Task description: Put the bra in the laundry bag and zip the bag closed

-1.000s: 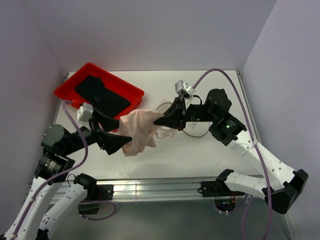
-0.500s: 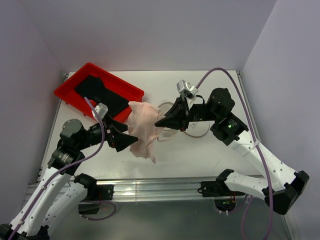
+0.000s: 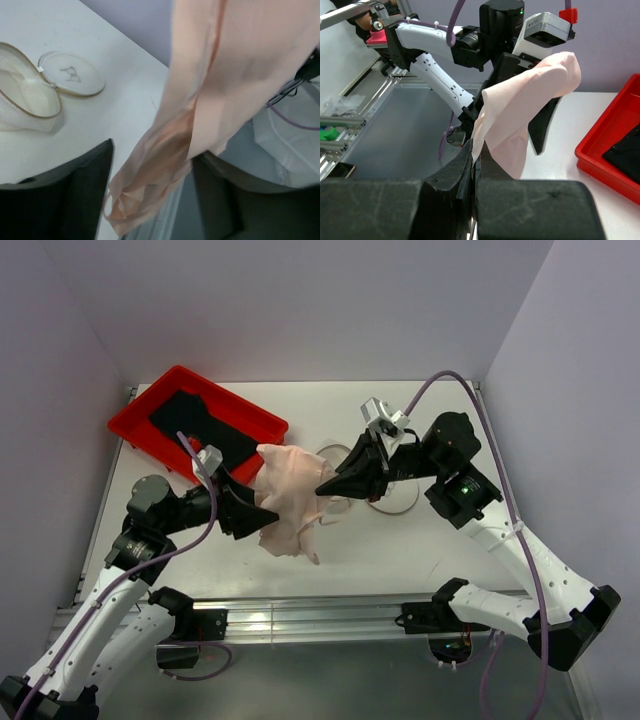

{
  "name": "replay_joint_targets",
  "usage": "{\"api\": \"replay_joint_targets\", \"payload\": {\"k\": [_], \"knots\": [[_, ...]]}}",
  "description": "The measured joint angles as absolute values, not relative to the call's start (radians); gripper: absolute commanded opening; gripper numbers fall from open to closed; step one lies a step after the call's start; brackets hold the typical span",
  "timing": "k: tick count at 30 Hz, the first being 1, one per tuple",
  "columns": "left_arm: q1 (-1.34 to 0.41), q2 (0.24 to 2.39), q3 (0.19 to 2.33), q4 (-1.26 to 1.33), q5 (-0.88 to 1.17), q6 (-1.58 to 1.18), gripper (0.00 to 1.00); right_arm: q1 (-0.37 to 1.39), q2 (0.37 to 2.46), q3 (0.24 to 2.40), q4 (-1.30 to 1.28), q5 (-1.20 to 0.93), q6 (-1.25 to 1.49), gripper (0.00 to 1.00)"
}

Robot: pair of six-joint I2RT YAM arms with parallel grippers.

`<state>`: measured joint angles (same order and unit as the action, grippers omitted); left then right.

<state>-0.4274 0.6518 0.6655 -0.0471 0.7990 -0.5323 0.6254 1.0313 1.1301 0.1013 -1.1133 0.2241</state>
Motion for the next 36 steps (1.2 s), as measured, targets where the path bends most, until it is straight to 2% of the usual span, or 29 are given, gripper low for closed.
{"api": "replay_joint_targets", "payload": {"k": [1,2,3,5,6,7,15,20,26,27,30,32,36], "knots": [[-0.427,0.651,0.664,-0.036,0.808,-0.542,0.51,0.622,1.034,1.134,0.104,-1.119,0.224,0.00],[-0.427,0.651,0.662,-0.024,0.814,-0.546,0.45,0.619,1.036,1.140,0.102,-1.122,0.224,0.00],[-0.427,0.651,0.661,-0.015,0.818,-0.545,0.29,0.616,1.040,1.147,0.100,-1.126,0.223,0.00],[-0.427,0.651,0.659,-0.002,0.824,-0.550,0.16,0.611,1.047,1.161,0.092,-1.131,0.218,0.00],[-0.427,0.651,0.657,0.005,0.826,-0.557,0.03,0.610,1.051,1.169,0.086,-1.135,0.213,0.00],[-0.427,0.650,0.656,0.013,0.827,-0.569,0.00,0.609,1.055,1.177,0.075,-1.139,0.206,0.00],[-0.427,0.676,0.672,0.018,0.754,-0.654,0.00,0.608,1.074,1.285,-0.250,-1.086,-0.076,0.01],[-0.428,0.762,0.733,-0.047,0.648,-0.699,0.00,0.640,1.074,1.308,-0.414,-0.957,-0.233,0.12],[-0.418,0.867,0.749,-0.098,0.585,-0.746,0.00,0.781,1.066,1.295,-0.465,-0.675,-0.287,0.39],[-0.412,0.879,0.749,-0.103,0.579,-0.750,0.00,0.797,1.056,1.280,-0.464,-0.646,-0.292,0.54],[-0.383,0.888,0.753,-0.119,0.569,-0.762,0.00,0.814,1.019,1.220,-0.465,-0.580,-0.299,0.82],[-0.369,0.886,0.764,-0.126,0.559,-0.762,0.00,0.814,1.000,1.187,-0.463,-0.550,-0.304,0.90],[-0.361,0.871,0.785,-0.141,0.527,-0.749,0.00,0.811,0.980,1.158,-0.450,-0.511,-0.291,0.96]]}}
